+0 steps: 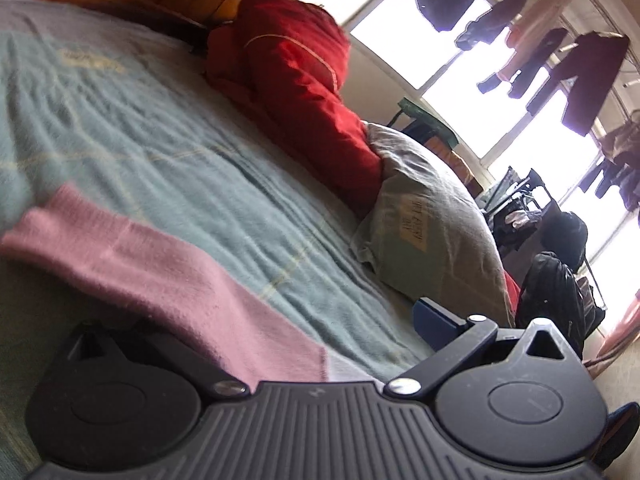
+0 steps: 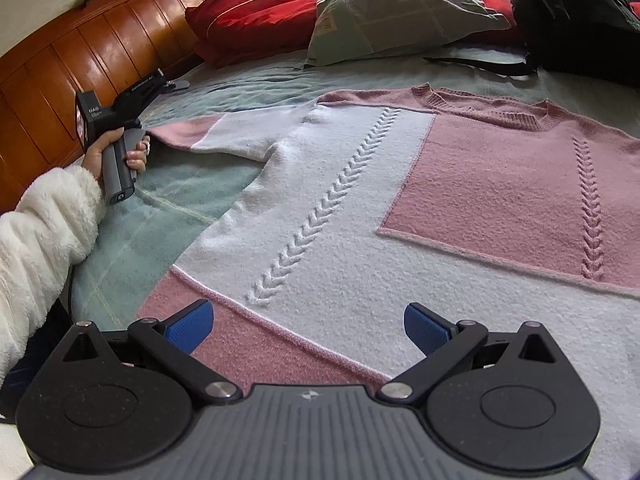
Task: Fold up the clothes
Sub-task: 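Lift the held pink sleeve off the bedspread with the left gripper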
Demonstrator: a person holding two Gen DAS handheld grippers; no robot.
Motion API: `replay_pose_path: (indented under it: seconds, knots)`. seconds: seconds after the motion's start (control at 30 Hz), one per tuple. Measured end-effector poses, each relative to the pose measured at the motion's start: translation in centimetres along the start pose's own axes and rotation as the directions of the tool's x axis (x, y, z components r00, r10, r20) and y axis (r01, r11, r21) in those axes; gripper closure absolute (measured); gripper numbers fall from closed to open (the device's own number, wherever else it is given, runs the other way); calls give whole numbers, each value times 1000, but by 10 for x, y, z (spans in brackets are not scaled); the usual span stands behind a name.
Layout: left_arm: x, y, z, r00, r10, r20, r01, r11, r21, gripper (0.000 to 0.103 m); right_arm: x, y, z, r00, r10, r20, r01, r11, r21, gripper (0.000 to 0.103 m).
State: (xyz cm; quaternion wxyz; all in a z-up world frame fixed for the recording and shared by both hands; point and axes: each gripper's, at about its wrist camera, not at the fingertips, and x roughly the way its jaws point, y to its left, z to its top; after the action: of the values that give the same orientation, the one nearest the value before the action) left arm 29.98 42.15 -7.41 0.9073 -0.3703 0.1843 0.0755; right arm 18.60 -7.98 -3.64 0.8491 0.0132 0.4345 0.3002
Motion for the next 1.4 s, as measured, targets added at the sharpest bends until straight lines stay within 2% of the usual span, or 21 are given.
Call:
replay_pose_path:
  seconds: [0.23, 0.57, 1.0, 1.13, 1.4]
  knots:
    - [-8, -29, 4, 999, -35, -8, 35, 999, 19, 1, -15, -2, -5, 999, -32, 2, 32, 999, -20, 0]
    - [-19, -83, 2, 999, -44, -30, 47, 996, 76, 1, -46, -14, -20, 998, -55, 34, 56, 998, -23, 0]
    - [-27, -147, -14, 997, -57, -56, 63, 993, 100, 1, -77, -32, -40, 995, -86, 55, 88, 995, -36, 0]
    - [-26, -162, -17, 995, -68, -74, 73, 994, 75, 1, -89, -40, -47, 994, -84, 74, 86, 996, -22, 0]
    - [-25, -199, -34, 993, -72, -99, 82, 991, 102, 1, -109, -54, -60, 990, -82, 111, 81, 997, 15, 0]
